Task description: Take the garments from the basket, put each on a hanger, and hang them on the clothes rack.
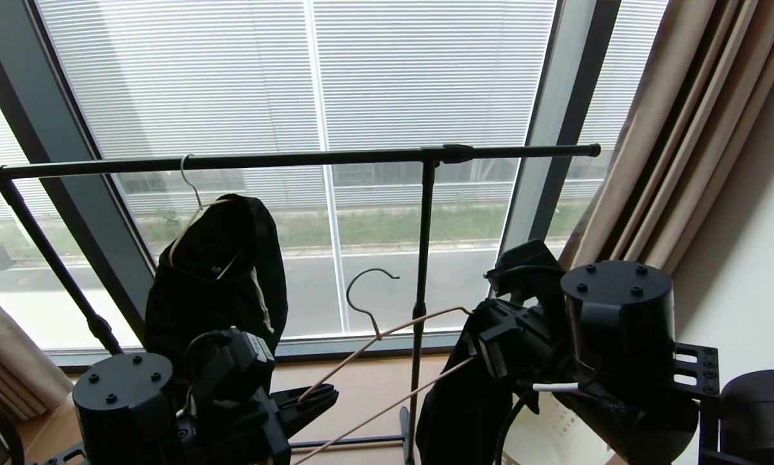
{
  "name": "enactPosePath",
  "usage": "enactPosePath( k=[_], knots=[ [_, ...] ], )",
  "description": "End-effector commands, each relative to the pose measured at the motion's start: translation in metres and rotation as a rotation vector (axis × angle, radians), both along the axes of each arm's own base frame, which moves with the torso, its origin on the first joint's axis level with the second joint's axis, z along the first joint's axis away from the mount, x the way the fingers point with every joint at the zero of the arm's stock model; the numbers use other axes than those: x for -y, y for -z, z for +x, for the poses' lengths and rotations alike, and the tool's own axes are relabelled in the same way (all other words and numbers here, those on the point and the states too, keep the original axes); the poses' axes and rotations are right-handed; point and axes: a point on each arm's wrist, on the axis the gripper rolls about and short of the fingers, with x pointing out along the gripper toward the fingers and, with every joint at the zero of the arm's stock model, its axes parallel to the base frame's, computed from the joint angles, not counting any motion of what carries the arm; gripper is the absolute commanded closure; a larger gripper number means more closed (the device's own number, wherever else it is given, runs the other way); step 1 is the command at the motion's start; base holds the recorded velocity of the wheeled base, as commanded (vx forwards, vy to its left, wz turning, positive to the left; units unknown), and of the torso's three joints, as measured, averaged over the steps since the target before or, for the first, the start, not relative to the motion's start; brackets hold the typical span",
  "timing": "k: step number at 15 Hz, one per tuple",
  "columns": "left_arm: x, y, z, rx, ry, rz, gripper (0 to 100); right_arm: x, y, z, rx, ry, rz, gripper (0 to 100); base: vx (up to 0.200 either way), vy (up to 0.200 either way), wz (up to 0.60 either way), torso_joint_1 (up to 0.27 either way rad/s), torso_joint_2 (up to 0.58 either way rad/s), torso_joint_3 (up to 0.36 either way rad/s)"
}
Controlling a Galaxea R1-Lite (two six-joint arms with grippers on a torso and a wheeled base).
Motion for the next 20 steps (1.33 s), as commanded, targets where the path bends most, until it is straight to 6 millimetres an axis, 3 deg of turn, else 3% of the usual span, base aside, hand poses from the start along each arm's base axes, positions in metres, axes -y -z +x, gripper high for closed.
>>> enactPosePath(
  k=[1, 14, 20],
  knots=[
    [0.001, 0.005, 0.001, -0.011, 0.0, 0.007, 100, -0.003, -0.009, -0.01, 0.02, -0.033, 0.023, 100, 0.0, 0.0, 0.0, 0.0, 0.0, 0.0],
    [0.001, 0.006, 0.002, 0.009, -0.021, 0.0, 100, -0.046, -0.025, -0.054, 0.064, -0.245, 0.136, 100, 0.0, 0.0, 0.0, 0.0, 0.0, 0.0],
    [0.001, 0.005, 0.002, 0.013, -0.021, -0.002, 100, -0.051, -0.03, -0.068, 0.078, -0.343, 0.279, 100, 0.0, 0.0, 0.0, 0.0, 0.0, 0.0]
  ],
)
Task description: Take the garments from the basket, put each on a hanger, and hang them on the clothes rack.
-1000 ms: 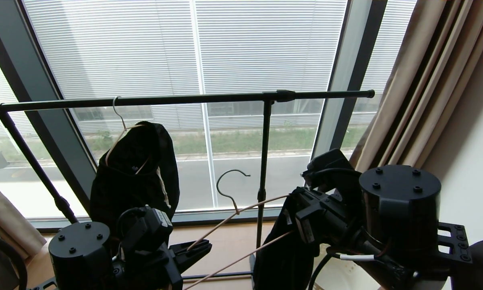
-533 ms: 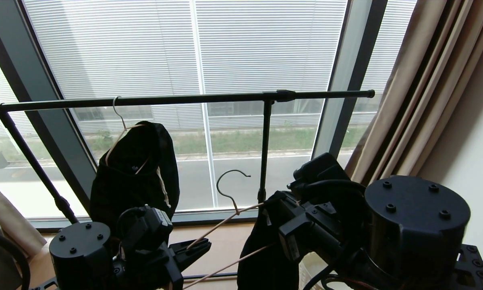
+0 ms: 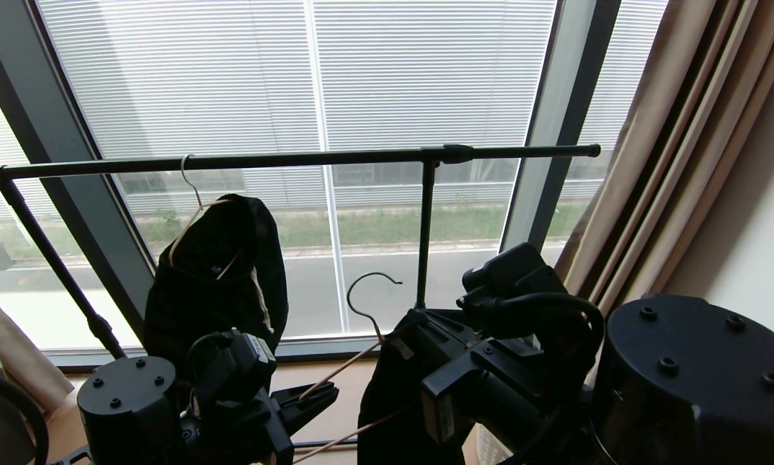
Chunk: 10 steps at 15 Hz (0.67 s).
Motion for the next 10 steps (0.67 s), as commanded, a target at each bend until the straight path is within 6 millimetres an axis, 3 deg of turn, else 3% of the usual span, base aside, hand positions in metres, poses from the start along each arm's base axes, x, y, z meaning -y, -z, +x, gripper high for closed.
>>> enactPosePath(
  k=[1, 9, 10],
  knots=[
    [0.0001, 0.0003, 0.0001, -0.001, 0.0, 0.001, 100, 0.0002, -0.0006, -0.004, 0.016, -0.029, 0.032, 100, 0.0, 0.0, 0.0, 0.0, 0.0, 0.0],
    [-0.0012, -0.0008, -0.0027, 0.014, 0.003, -0.008, 100, 0.0019, 0.0001, -0.0042, 0.024, -0.023, 0.039, 100, 0.0, 0.0, 0.0, 0.0, 0.0, 0.0],
    [-0.0015, -0.0004, -0.0033, 0.011, 0.003, -0.006, 100, 0.0023, 0.0005, -0.0038, 0.024, -0.02, 0.037, 0, 0.0, 0.0, 0.0, 0.0, 0.0, 0.0]
  ],
)
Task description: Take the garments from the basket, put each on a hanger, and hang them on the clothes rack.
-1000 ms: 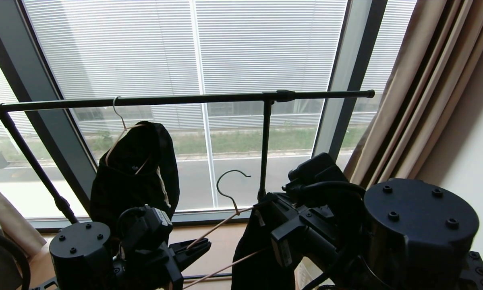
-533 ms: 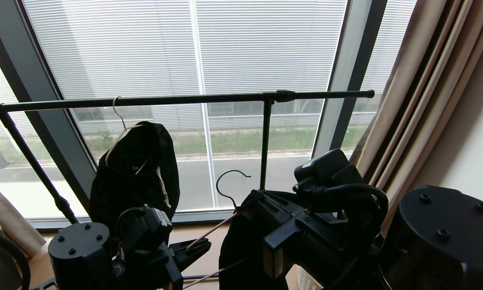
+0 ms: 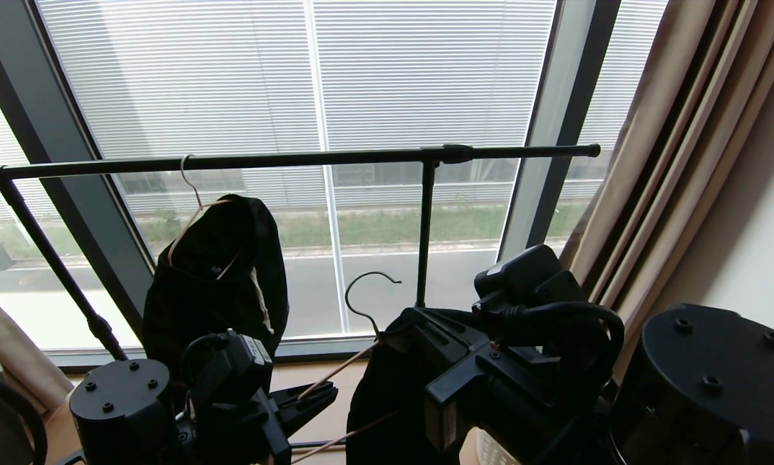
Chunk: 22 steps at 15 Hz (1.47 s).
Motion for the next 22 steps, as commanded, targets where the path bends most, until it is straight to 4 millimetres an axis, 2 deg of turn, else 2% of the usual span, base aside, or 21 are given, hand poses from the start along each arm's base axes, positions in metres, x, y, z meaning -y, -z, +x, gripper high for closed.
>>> enactPosePath(
  k=[1, 12, 17, 22],
  knots=[
    [-0.001, 0.001, -0.002, -0.009, 0.001, 0.004, 100, 0.001, 0.0, 0.001, 0.001, 0.004, 0.0, 0, 0.0, 0.0, 0.0, 0.0, 0.0, 0.0],
    [-0.002, 0.003, -0.005, -0.02, 0.005, 0.012, 100, 0.009, -0.004, 0.014, 0.01, 0.066, 0.005, 0, 0.0, 0.0, 0.0, 0.0, 0.0, 0.0],
    [-0.002, 0.002, -0.006, -0.013, 0.007, 0.01, 100, 0.005, 0.01, 0.027, -0.011, 0.1, -0.031, 0, 0.0, 0.0, 0.0, 0.0, 0.0, 0.0],
    [0.0, 0.002, -0.007, -0.014, 0.019, 0.011, 100, 0.004, 0.014, 0.035, -0.017, 0.124, -0.042, 0, 0.0, 0.0, 0.0, 0.0, 0.0, 0.0]
  ],
)
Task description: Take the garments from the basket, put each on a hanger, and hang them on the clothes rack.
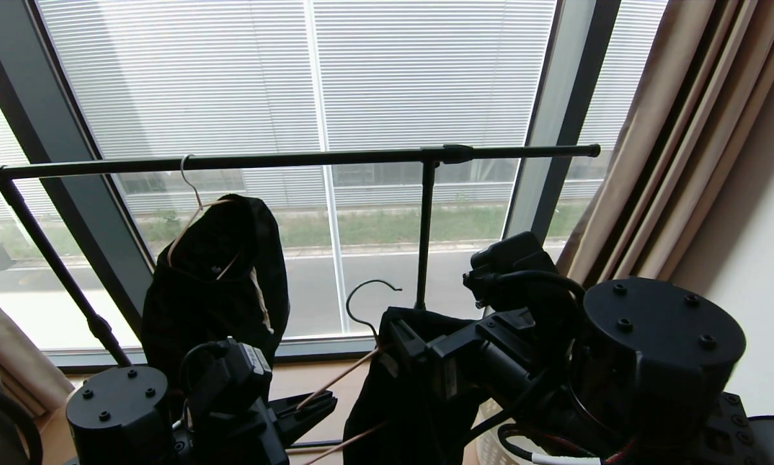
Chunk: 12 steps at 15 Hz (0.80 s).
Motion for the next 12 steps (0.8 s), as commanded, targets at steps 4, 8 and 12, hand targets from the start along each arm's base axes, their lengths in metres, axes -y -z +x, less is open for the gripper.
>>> enactPosePath(
  k=[4, 8, 12],
  knots=[
    [-0.0002, -0.0029, -0.0021, 0.011, 0.005, -0.007, 100, -0.0013, 0.0061, 0.0018, -0.011, 0.003, -0.019, 0, 0.0, 0.0, 0.0, 0.0, 0.0, 0.0],
    [-0.0007, -0.0031, -0.0028, 0.009, 0.004, -0.008, 100, -0.0007, 0.0084, -0.0002, -0.017, -0.004, -0.032, 0, 0.0, 0.0, 0.0, 0.0, 0.0, 0.0],
    [-0.0017, -0.0027, -0.0014, 0.008, -0.004, -0.007, 100, 0.0015, 0.0112, -0.0026, -0.013, -0.01, -0.056, 0, 0.0, 0.0, 0.0, 0.0, 0.0, 0.0]
  ],
)
